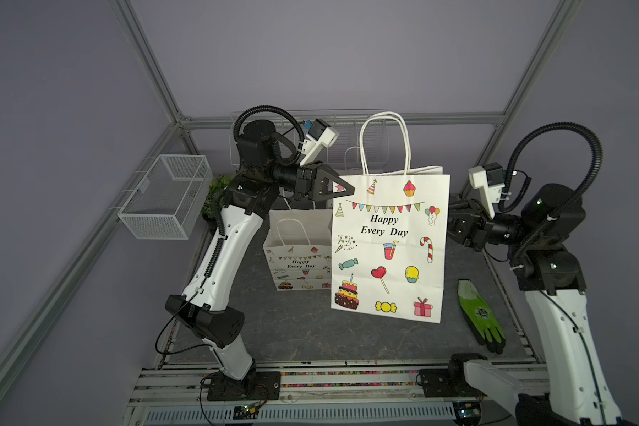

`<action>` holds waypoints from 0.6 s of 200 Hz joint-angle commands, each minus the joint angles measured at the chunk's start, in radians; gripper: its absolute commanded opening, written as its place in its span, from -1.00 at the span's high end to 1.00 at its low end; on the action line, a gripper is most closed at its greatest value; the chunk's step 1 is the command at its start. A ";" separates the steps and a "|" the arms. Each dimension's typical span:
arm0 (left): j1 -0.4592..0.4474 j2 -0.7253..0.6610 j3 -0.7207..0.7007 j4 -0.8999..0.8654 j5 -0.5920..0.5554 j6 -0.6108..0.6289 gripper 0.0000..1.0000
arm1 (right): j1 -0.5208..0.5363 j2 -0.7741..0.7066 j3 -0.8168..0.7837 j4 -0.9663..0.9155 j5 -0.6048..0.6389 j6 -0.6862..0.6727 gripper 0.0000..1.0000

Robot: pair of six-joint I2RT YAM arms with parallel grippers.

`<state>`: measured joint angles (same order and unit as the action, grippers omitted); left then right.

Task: Put away the paper bag
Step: Press the paper bag.

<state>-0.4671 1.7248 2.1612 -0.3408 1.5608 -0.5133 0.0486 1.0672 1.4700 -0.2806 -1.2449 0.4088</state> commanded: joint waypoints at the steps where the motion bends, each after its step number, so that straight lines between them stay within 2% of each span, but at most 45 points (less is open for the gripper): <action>1: -0.005 0.006 -0.020 0.036 0.010 -0.040 1.00 | 0.007 0.011 0.039 -0.061 0.051 -0.049 0.66; 23: -0.006 -0.008 -0.050 0.060 0.008 -0.056 1.00 | 0.000 0.010 0.074 -0.146 0.107 -0.112 0.70; 43: -0.005 -0.020 -0.081 0.073 0.008 -0.062 1.00 | -0.015 -0.012 0.074 -0.105 0.147 -0.070 0.71; 48: -0.006 -0.022 -0.088 0.074 0.008 -0.062 1.00 | -0.015 -0.018 0.067 -0.077 0.144 -0.048 0.60; 57: -0.005 -0.025 -0.100 0.077 0.010 -0.061 1.00 | -0.016 -0.029 0.052 -0.007 0.134 0.002 0.19; 67: -0.005 -0.026 -0.108 0.079 0.012 -0.062 1.00 | -0.014 -0.036 0.030 0.082 0.112 0.068 -0.13; 81: -0.006 -0.027 -0.114 0.081 0.012 -0.060 1.00 | -0.007 -0.035 0.015 0.163 0.086 0.142 -0.43; 89: -0.006 -0.026 -0.114 0.082 0.012 -0.060 1.00 | -0.001 -0.032 0.014 0.167 0.078 0.147 -0.53; 100: -0.005 -0.022 -0.115 0.083 0.012 -0.062 1.00 | 0.006 -0.027 0.013 0.163 0.077 0.141 -0.54; 120: -0.008 -0.021 -0.113 0.082 0.011 -0.062 1.00 | 0.012 -0.016 0.014 0.157 0.079 0.137 -0.21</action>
<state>-0.4690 1.7237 2.0457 -0.2806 1.5669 -0.5575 0.0490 1.0443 1.4979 -0.1848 -1.1488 0.5034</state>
